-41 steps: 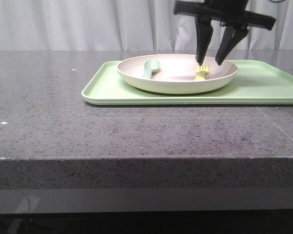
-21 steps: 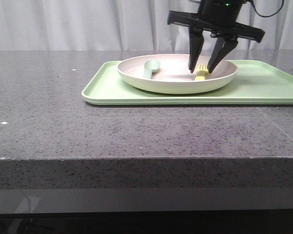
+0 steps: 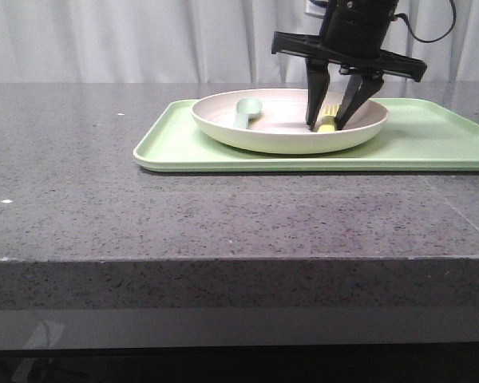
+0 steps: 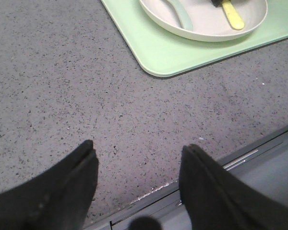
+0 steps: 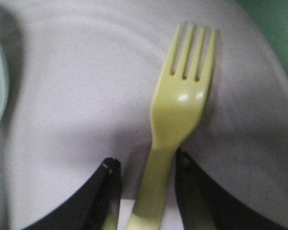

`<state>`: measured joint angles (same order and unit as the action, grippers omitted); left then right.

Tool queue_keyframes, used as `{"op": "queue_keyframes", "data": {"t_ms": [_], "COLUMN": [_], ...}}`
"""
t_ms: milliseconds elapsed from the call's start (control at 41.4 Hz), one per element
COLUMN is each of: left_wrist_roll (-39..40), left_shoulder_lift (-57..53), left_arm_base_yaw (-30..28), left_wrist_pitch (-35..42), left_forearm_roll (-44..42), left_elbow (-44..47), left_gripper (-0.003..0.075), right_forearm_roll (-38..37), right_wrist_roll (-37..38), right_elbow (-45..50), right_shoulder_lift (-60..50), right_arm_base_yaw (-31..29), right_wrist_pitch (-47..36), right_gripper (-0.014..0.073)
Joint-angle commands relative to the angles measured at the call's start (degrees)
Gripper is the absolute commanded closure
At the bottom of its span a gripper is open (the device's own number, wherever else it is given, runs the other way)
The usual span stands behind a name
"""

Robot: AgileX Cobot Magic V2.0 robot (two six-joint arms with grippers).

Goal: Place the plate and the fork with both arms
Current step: 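Close the right gripper on the yellow fork handle and lift, then carry the fork off the plate to the tray beside it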

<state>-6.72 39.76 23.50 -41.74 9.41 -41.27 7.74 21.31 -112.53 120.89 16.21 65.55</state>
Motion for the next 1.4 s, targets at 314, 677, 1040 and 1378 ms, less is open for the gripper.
{"op": "queue_keyframes", "data": {"t_ms": [314,677,1040,1378], "left_wrist_roll": [0.22,0.22,0.22,0.22], "left_shoulder_lift": [-0.14,-0.14,-0.14,-0.14], "left_arm_base_yaw": [0.22,0.22,0.22,0.22], "left_wrist_pitch": [4.01,4.01,4.01,4.01], "left_forearm_roll": [1.13,1.13,1.13,1.13], "left_elbow": [-1.5,-1.5,-1.5,-1.5], "left_gripper": [0.0334,0.0334,0.0334,0.0334], "right_forearm_roll": [-5.54,-5.59,-5.53,-4.41], "right_wrist_roll": [-0.21,-2.66,-2.66,-3.71], "right_elbow": [-1.52,-1.63,-2.65,-9.32], "right_shoulder_lift": [-2.85,-2.85,-2.85,-2.91], "right_arm_base_yaw": [-0.35,-0.35,-0.3,-0.3], "right_wrist_pitch": [4.15,4.32,4.2,7.25], "right_gripper": [0.0284,0.038,0.0503,0.0589]}}
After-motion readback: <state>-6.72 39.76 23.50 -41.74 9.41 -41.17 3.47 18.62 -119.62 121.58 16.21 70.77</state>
